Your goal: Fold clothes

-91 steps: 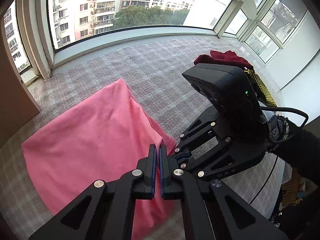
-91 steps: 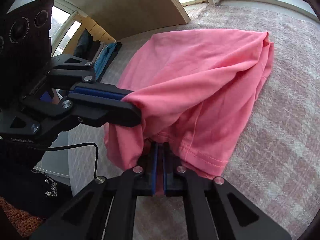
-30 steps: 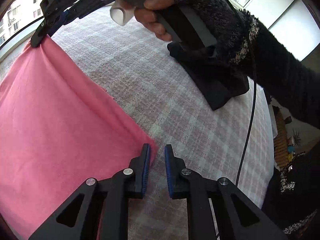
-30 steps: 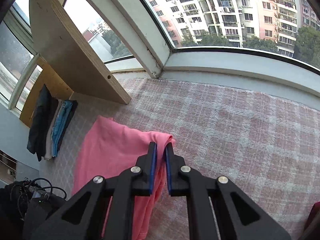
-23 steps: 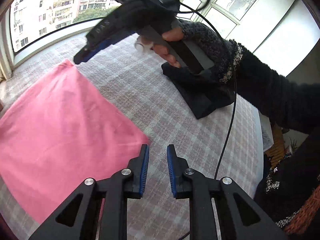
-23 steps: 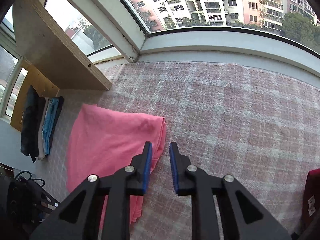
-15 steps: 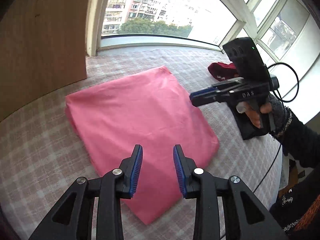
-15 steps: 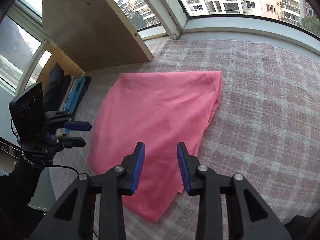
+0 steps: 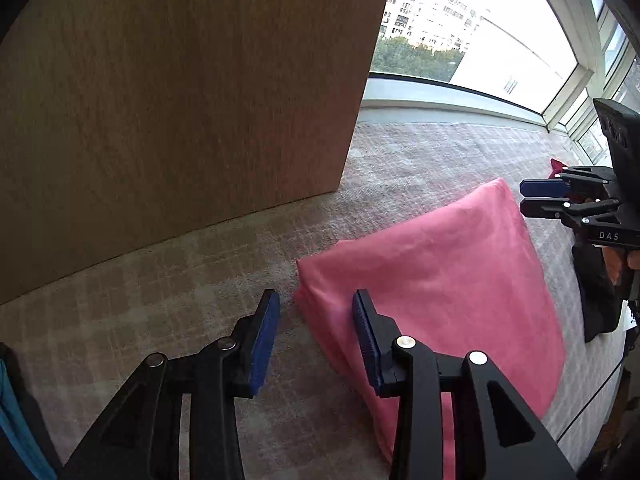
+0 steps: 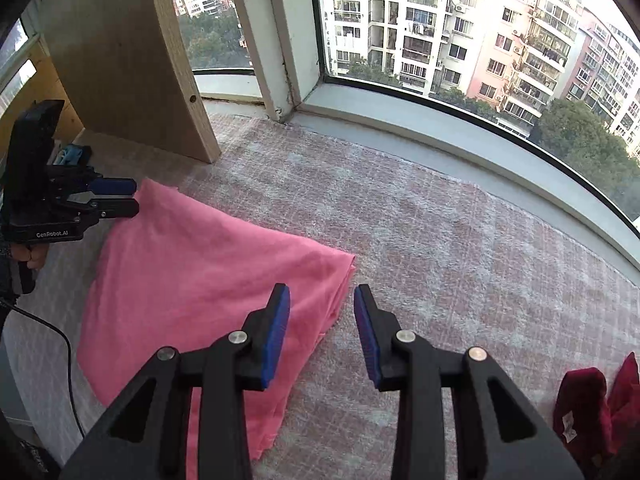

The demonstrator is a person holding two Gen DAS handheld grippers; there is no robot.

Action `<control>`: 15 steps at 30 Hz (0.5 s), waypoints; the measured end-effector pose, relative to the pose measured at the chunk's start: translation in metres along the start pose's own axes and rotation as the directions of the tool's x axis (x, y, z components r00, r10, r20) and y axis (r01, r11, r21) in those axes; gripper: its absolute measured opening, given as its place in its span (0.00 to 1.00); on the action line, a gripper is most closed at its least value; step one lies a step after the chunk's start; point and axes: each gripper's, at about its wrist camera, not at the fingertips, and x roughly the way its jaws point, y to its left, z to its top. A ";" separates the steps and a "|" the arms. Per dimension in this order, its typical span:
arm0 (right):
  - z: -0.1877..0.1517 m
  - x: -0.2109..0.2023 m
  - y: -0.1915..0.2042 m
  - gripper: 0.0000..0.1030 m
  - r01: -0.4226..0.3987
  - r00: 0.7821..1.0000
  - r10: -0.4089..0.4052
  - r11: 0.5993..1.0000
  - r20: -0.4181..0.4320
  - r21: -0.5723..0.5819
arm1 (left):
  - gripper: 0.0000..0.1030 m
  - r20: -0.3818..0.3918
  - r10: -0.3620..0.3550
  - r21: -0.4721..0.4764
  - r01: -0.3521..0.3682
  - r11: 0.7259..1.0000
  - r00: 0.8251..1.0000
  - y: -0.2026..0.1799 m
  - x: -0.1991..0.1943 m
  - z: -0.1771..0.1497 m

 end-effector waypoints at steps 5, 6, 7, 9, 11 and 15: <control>0.002 0.007 -0.029 0.37 -0.079 0.996 0.082 0.993 -0.030 0.090 | 0.45 0.001 -0.006 0.026 0.006 1.000 1.000 -0.005 0.009 0.001; 0.003 0.007 -0.032 0.37 -0.101 0.994 0.104 0.990 -0.029 0.098 | 0.45 -0.003 -0.007 0.036 0.007 0.999 1.000 -0.007 0.010 0.001; 0.004 0.007 -0.035 0.38 -0.122 0.992 0.125 0.987 -0.028 0.105 | 0.45 -0.006 -0.003 0.052 0.003 0.999 1.000 -0.010 0.011 0.002; 0.007 0.010 -0.036 0.38 -0.147 0.988 0.151 0.984 -0.034 0.105 | 0.43 -0.012 -0.002 0.069 0.002 0.998 1.000 -0.014 0.012 0.002; 0.005 0.012 -0.034 0.38 -0.145 0.988 0.149 0.986 -0.046 0.083 | 0.33 -0.018 -0.013 0.081 0.014 0.997 1.000 -0.017 0.013 0.002; 0.003 0.010 -0.036 0.52 -0.188 0.982 0.190 0.981 -0.024 0.047 | 0.14 -0.033 -0.034 0.121 0.037 0.992 0.999 -0.027 0.015 0.002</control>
